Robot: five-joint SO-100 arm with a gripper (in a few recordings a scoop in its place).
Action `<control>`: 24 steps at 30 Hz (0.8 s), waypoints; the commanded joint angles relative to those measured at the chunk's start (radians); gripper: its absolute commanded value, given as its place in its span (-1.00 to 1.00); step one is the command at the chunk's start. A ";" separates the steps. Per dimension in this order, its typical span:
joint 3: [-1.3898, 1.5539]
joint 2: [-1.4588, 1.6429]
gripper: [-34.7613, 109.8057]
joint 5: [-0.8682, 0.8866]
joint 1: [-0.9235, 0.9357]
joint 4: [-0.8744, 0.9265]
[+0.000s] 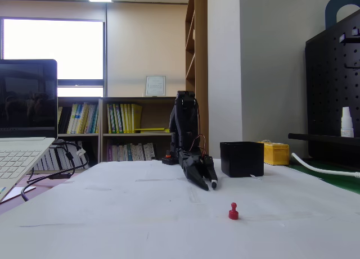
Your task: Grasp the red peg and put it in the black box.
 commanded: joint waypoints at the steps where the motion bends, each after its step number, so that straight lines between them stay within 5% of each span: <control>1: 0.054 -0.037 -0.24 -0.008 -0.008 0.077; 7: 0.075 -0.072 0.04 -0.040 0.000 0.183; 24: 0.244 0.061 0.07 -0.049 0.009 0.126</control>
